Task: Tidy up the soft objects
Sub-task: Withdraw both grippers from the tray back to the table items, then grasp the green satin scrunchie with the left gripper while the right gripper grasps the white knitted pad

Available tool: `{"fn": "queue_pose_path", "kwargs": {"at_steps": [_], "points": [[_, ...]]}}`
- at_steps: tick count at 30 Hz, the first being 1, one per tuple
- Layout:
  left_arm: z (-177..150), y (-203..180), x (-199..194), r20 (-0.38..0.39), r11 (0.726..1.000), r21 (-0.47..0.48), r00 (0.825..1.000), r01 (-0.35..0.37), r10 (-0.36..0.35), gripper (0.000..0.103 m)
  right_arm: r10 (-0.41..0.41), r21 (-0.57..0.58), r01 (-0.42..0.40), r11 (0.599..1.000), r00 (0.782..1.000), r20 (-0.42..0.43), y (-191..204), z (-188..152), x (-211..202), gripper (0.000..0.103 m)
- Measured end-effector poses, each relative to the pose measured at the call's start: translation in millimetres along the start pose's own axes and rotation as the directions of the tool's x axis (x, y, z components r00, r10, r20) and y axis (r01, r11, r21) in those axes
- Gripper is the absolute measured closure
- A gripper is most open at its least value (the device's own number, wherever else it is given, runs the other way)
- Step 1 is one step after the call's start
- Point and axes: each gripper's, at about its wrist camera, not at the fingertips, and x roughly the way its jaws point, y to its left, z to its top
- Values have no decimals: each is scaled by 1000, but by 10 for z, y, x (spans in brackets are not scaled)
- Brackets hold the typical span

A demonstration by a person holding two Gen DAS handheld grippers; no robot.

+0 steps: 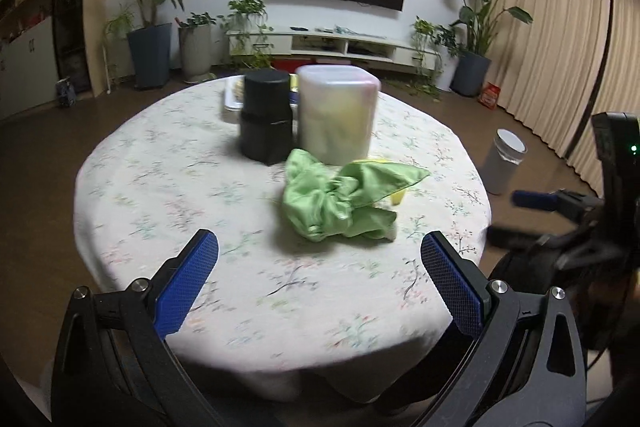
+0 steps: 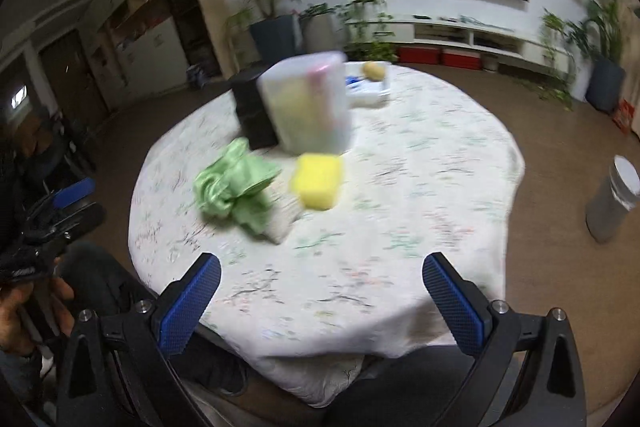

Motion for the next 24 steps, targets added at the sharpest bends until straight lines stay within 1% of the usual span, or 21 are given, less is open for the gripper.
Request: {"fn": "queue_pose_path", "kwargs": {"at_steps": [3, 5, 7, 9, 11, 14, 18, 23, 24], "points": [[40, -49, 228, -27, 1000, 13, 999, -16, 16, 0, 12, 1, -11, 1000, 1000, -23, 96, 35, 238, 0], [68, 14, 398, -57, 999, -19, 998, -30, 29, 0, -13, -1, 13, 1000, 999, -37, 100, 60, 364, 0], [107, 79, 599, -103, 998, -50, 994, -29, 23, 0, -14, 14, 15, 1000, 998, -58, 53, 78, 470, 0], [118, 87, 753, -139, 998, -56, 990, -35, 27, 0, -19, 22, 21, 1000, 997, -74, 2, 100, 572, 0], [112, 82, 899, -179, 997, -68, 984, -29, 16, 0, -28, 19, 30, 999, 996, -90, -37, 113, 640, 0], [119, 41, 1023, -197, 998, -54, 980, -31, 20, 0, -18, 25, 21, 999, 992, -124, -70, 111, 766, 0], [162, 67, 1173, -219, 997, -63, 975, -41, 26, 0, -6, 24, 10, 1000, 989, -151, -55, 124, 885, 0], [185, 95, 1291, -238, 997, -62, 971, -53, 37, 1, -5, 17, 8, 1000, 985, -170, -19, 165, 1012, 4], [185, 97, 1295, -233, 996, -61, 971, -58, 42, 3, -4, 19, 7, 1000, 985, -172, -19, 176, 1033, 7]]}}
